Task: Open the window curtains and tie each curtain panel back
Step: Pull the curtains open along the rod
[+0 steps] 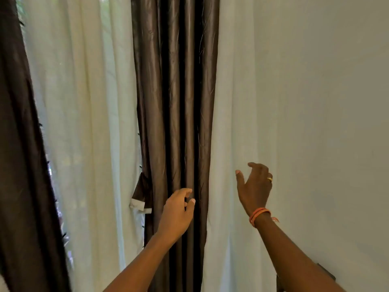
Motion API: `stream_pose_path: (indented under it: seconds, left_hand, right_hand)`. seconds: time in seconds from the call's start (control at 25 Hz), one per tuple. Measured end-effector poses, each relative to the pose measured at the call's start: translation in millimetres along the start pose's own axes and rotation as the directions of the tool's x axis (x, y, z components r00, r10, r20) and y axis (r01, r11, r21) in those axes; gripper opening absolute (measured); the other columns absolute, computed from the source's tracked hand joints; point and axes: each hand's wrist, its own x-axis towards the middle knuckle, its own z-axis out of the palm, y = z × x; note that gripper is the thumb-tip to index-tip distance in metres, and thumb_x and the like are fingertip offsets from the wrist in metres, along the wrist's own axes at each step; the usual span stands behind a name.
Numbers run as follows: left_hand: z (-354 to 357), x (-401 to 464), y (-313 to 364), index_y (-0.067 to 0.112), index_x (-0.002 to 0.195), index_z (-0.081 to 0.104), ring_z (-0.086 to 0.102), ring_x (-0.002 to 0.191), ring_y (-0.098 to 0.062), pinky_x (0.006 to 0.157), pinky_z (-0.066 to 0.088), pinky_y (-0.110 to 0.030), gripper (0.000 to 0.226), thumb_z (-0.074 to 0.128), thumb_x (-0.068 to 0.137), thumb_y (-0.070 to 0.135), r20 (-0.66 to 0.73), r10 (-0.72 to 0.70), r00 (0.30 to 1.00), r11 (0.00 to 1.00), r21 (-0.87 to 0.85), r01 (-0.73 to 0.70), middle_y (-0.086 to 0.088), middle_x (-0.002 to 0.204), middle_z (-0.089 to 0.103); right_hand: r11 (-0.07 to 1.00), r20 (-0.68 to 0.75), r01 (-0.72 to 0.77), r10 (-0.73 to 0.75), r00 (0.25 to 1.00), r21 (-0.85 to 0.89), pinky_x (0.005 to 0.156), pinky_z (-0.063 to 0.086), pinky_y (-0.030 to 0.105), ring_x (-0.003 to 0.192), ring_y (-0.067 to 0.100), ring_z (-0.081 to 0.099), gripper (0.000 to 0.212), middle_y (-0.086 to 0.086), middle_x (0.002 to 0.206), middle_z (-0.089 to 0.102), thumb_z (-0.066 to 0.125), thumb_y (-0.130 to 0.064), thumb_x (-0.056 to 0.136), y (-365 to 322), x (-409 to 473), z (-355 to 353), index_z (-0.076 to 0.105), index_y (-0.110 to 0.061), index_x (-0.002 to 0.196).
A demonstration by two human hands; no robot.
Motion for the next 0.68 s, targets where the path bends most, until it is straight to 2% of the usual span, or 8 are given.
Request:
stream_pose_path:
  seconds: [0.08, 0.16, 0.28, 0.4, 0.48, 0.56, 0.64, 0.68]
  left_hand:
    - [18.4, 29.3, 8.4, 0.015, 0.132, 0.055, 0.058, 0.092, 0.0, 0.077, 0.042, -0.002, 0.036, 0.055, 0.098, 0.022, -0.006, 0.041, 0.999, 0.999, 0.005, -0.041, 0.0, 0.123, 0.061]
    - [37.7, 64.6, 28.9, 0.018, 0.137, 0.05, 0.058, 0.095, -0.001, 0.081, 0.046, -0.007, 0.04, 0.054, 0.098, 0.024, -0.045, 0.065, 0.997, 0.998, -0.001, -0.065, 0.003, 0.125, 0.058]
    - [62.7, 112.7, 50.9, 0.026, 0.147, 0.035, 0.048, 0.121, -0.003, 0.102, 0.044, -0.022, 0.054, 0.053, 0.096, 0.023, -0.099, 0.11, 0.989, 0.994, -0.005, -0.111, 0.007, 0.138, 0.048]
    - [66.1, 150.8, 56.9, 0.022, 0.153, 0.022, 0.034, 0.138, -0.01, 0.113, 0.037, -0.031, 0.066, 0.055, 0.096, 0.025, -0.175, 0.097, 0.98, 0.989, 0.126, -0.075, 0.003, 0.152, 0.033]
    - [64.2, 172.5, 64.6, 0.022, 0.155, 0.016, 0.024, 0.145, -0.016, 0.118, 0.028, -0.036, 0.068, 0.052, 0.098, 0.031, -0.231, 0.033, 0.972, 0.994, 0.105, -0.009, 0.0, 0.159, 0.022]
    - [57.8, 184.6, 71.0, 0.025, 0.155, 0.011, 0.015, 0.149, -0.021, 0.117, 0.024, -0.036, 0.066, 0.044, 0.1, 0.04, -0.264, -0.029, 0.964, 0.989, 0.13, 0.065, -0.003, 0.163, 0.009]
    - [47.3, 193.7, 71.1, 0.026, 0.155, 0.011, 0.016, 0.148, -0.028, 0.114, 0.029, -0.041, 0.068, 0.035, 0.098, 0.053, -0.287, -0.127, 0.949, 0.957, 0.217, 0.193, -0.007, 0.164, 0.002]
    - [40.4, 198.8, 72.1, 0.024, 0.155, 0.013, 0.02, 0.147, -0.03, 0.113, 0.031, -0.043, 0.071, 0.03, 0.096, 0.059, -0.31, -0.185, 0.933, 0.934, 0.239, 0.265, -0.009, 0.163, 0.004]
  right_hand:
    - [0.98, 0.083, -0.066, 0.052, 0.995, 0.189, 0.089, 0.051, 0.046, 0.105, 0.027, 0.058, 0.048, 0.005, 0.12, 0.057, 0.063, -0.047, 0.089, 5.1, 23.7, 9.6, 0.055, -0.015, 0.124]
    - [0.945, 0.166, -0.055, 0.001, 0.986, 0.324, 0.09, 0.052, 0.043, 0.103, 0.019, 0.058, 0.058, -0.003, 0.116, 0.059, 0.061, -0.058, 0.086, -2.4, 47.2, 25.5, 0.053, -0.02, 0.129]
    - [0.859, 0.21, 0.001, -0.126, 0.969, 0.511, 0.09, 0.053, 0.037, 0.103, 0.015, 0.06, 0.073, -0.009, 0.115, 0.061, 0.058, -0.07, 0.079, -26.7, 75.4, 50.2, 0.047, -0.027, 0.136]
    - [0.793, 0.153, 0.105, -0.242, 0.958, 0.6, 0.087, 0.054, 0.032, 0.099, 0.013, 0.063, 0.064, -0.007, 0.11, 0.066, 0.054, -0.067, 0.084, -44.9, 112.5, 69.5, 0.046, -0.028, 0.135]
    - [0.819, 0.062, 0.255, -0.333, 0.941, 0.514, 0.074, 0.056, 0.037, 0.079, 0.017, 0.064, 0.043, -0.001, 0.089, 0.067, 0.048, -0.052, 0.095, -61.6, 136.9, 75.4, 0.056, -0.017, 0.118]
    - [0.845, -0.15, 0.46, -0.435, 0.888, 0.271, 0.056, 0.051, 0.037, 0.055, 0.021, 0.055, 0.037, 0.002, 0.062, 0.058, 0.042, -0.042, 0.098, -72.9, 149.0, 74.3, 0.062, -0.012, 0.088]
    - [0.821, -0.291, 0.57, -0.54, 0.79, 0.026, 0.056, 0.04, 0.031, 0.048, 0.02, 0.05, 0.04, 0.001, 0.052, 0.053, 0.04, -0.038, 0.097, -76.0, 148.7, 65.4, 0.065, -0.014, 0.077]
    - [0.812, -0.309, 0.583, -0.561, 0.768, -0.028, 0.061, 0.036, 0.03, 0.048, 0.019, 0.051, 0.043, 0.001, 0.052, 0.054, 0.037, -0.039, 0.1, -73.0, 148.3, 60.6, 0.068, -0.014, 0.083]
